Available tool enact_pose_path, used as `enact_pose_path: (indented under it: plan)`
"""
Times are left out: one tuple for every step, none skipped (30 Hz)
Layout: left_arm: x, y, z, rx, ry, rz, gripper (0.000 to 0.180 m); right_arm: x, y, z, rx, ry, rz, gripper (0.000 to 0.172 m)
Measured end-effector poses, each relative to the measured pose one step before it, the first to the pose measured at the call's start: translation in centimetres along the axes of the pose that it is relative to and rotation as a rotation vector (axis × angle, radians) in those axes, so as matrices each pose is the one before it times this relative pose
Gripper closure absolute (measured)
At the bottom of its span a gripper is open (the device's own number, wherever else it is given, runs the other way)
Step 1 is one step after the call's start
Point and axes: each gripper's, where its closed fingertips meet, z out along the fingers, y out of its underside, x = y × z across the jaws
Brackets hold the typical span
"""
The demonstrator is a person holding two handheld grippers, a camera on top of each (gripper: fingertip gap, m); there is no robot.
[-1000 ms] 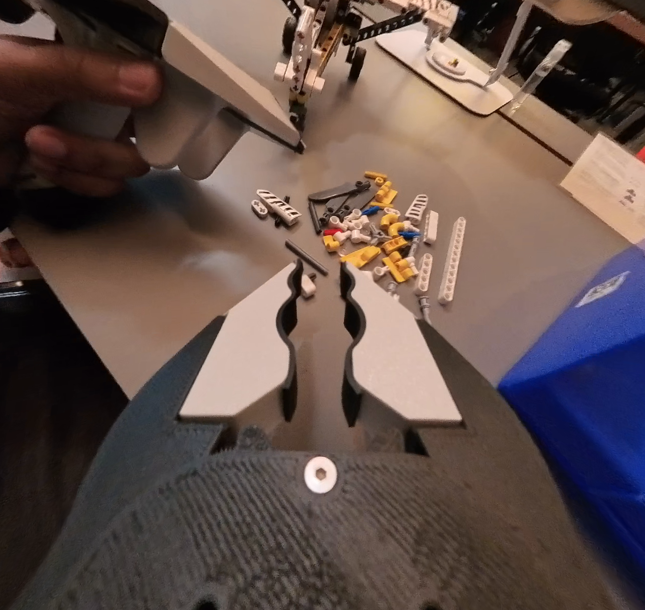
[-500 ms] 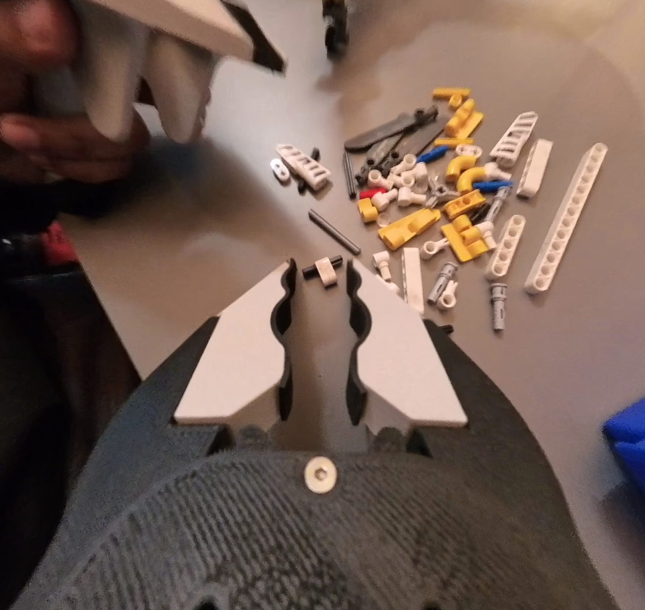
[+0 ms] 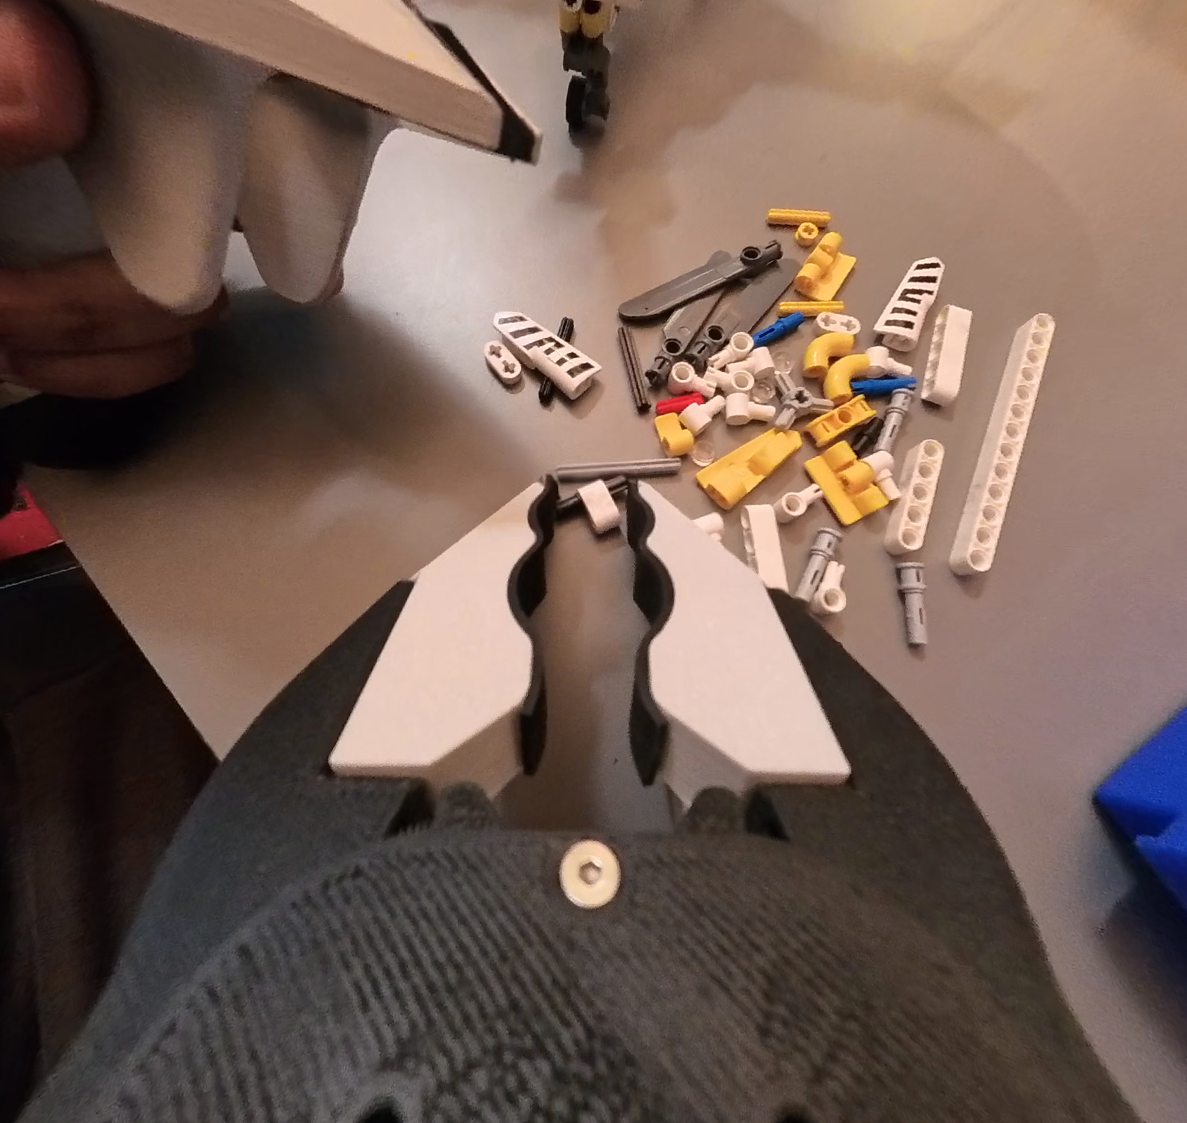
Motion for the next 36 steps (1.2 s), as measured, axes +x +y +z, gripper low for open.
enact_pose_path:
  plan:
    - [-0.133,-0.005,0.021,0.0004,-0.0090,-0.0012,0.173,-0.059,0.048,-0.063,0.0005,-0.0021,-0.0014,0.151]
    - [-0.113,0.007,0.028,-0.0006,-0.0077,-0.0017,0.173,-0.062,0.039,-0.042,-0.0001,-0.0056,0.0012,0.151]
    - [-0.094,0.010,0.013,-0.0008,-0.0064,-0.0015,0.173,-0.057,0.033,-0.024,-0.0006,-0.0097,0.0054,0.151]
    - [-0.090,-0.005,0.015,0.0002,-0.0069,-0.0011,0.172,-0.033,0.028,-0.011,-0.0011,-0.0125,0.0113,0.151]
    - [-0.091,-0.013,-0.010,0.0014,-0.0071,0.0000,0.173,0.001,0.024,0.022,-0.0014,-0.0140,0.0159,0.151]
    - [-0.077,-0.020,0.001,0.0018,-0.0066,0.0005,0.173,0.011,0.002,-0.004,0.0000,-0.0125,0.0146,0.151]
    - [-0.056,-0.024,0.005,0.0016,-0.0049,0.0000,0.173,0.005,-0.004,-0.010,0.0010,-0.0085,0.0097,0.151]
    - [-0.031,0.002,0.008,-0.0004,-0.0014,-0.0010,0.173,-0.009,-0.012,-0.012,0.0008,-0.0046,0.0052,0.151]
    - [-0.009,0.029,0.017,-0.0028,0.0011,-0.0021,0.173,0.002,0.004,0.009,0.0001,-0.0010,0.0010,0.151]
    - [-0.018,0.036,0.040,-0.0035,0.0008,-0.0020,0.173,-0.003,-0.001,0.004,-0.0001,0.0010,-0.0015,0.151]
    - [-0.006,0.048,0.050,-0.0043,0.0008,-0.0013,0.172,0.002,-0.001,0.004,-0.0002,0.0013,-0.0017,0.151]
    - [0.010,0.058,0.055,-0.0057,0.0018,-0.0011,0.172,0.004,0.003,0.012,-0.0001,0.0004,-0.0006,0.151]
    - [0.020,0.072,0.045,-0.0054,0.0024,-0.0007,0.172,-0.002,-0.004,0.002,0.0001,-0.0011,0.0012,0.151]
    - [0.033,0.031,0.026,-0.0030,0.0030,-0.0002,0.172,-0.007,-0.004,-0.001,0.0004,-0.0026,0.0029,0.151]
    - [0.059,-0.014,-0.019,0.0013,0.0044,0.0008,0.172,0.002,-0.004,-0.005,0.0006,-0.0035,0.0039,0.151]
    - [0.087,-0.070,-0.060,0.0054,0.0054,0.0014,0.172,-0.002,-0.004,-0.003,0.0005,-0.0030,0.0034,0.150]
    - [0.094,-0.098,-0.095,0.0084,0.0060,0.0018,0.172,0.009,-0.004,0.000,0.0002,-0.0012,0.0014,0.151]
    - [0.099,-0.118,-0.109,0.0095,0.0064,0.0018,0.172,-0.005,0.004,-0.002,-0.0001,0.0008,-0.0009,0.151]
    - [0.085,-0.118,-0.094,0.0089,0.0057,0.0013,0.172,0.003,0.000,0.008,-0.0004,0.0027,-0.0030,0.151]
    - [0.075,-0.088,-0.086,0.0077,0.0048,0.0011,0.172,0.001,0.003,0.007,-0.0006,0.0042,-0.0048,0.151]
    - [0.054,-0.071,-0.058,0.0057,0.0032,0.0010,0.173,-0.005,0.014,0.011,-0.0007,0.0049,-0.0057,0.151]
    - [0.034,-0.045,-0.044,0.0036,0.0022,0.0013,0.173,0.000,0.000,0.009,-0.0006,0.0047,-0.0056,0.151]
    - [0.023,-0.027,-0.022,0.0024,0.0004,0.0009,0.173,-0.001,-0.005,0.012,-0.0004,0.0036,-0.0045,0.151]
    - [-0.009,-0.009,-0.009,0.0008,-0.0007,0.0003,0.173,-0.003,0.006,-0.004,-0.0001,0.0018,-0.0023,0.151]
    - [-0.012,0.008,0.008,-0.0005,-0.0023,0.0011,0.172,0.003,-0.004,0.004,0.0000,-0.0002,0.0002,0.151]
    - [-0.026,0.025,0.025,-0.0018,-0.0042,0.0028,0.172,0.003,0.000,-0.001,0.0000,-0.0015,0.0017,0.151]
    - [-0.022,0.038,0.029,-0.0024,-0.0042,0.0028,0.172,-0.006,0.002,-0.004,0.0001,-0.0016,0.0016,0.151]
    - [-0.035,0.028,0.017,-0.0019,-0.0029,0.0010,0.172,0.004,-0.003,0.002,0.0001,-0.0009,0.0008,0.150]
    - [-0.020,0.016,0.011,-0.0011,-0.0009,-0.0010,0.172,-0.006,-0.001,0.002,-0.0001,0.0003,-0.0006,0.150]
    - [0.001,-0.013,-0.004,0.0006,0.0000,-0.0007,0.172,-0.005,0.001,0.000,-0.0001,0.0012,-0.0019,0.150]
    - [0.009,-0.018,-0.021,0.0019,0.0002,0.0006,0.172,0.003,-0.003,0.004,-0.0001,0.0013,-0.0018,0.150]
    - [0.016,-0.029,-0.025,0.0023,0.0009,0.0005,0.172,-0.003,-0.002,0.002,0.0000,0.0005,-0.0007,0.151]
    - [0.017,-0.028,-0.017,0.0019,0.0018,-0.0007,0.172,0.001,0.002,-0.002,0.0000,-0.0006,0.0006,0.150]
    - [-0.007,-0.003,0.003,0.0001,0.0010,-0.0014,0.172,-0.001,-0.002,0.002,0.0000,-0.0010,0.0013,0.150]
    - [-0.006,0.020,0.019,-0.0020,0.0000,-0.0007,0.172,0.005,0.003,-0.004,0.0001,-0.0010,0.0013,0.150]
    - [-0.011,0.039,0.020,-0.0030,-0.0005,-0.0004,0.172,0.005,-0.004,0.002,0.0001,-0.0007,0.0010,0.150]
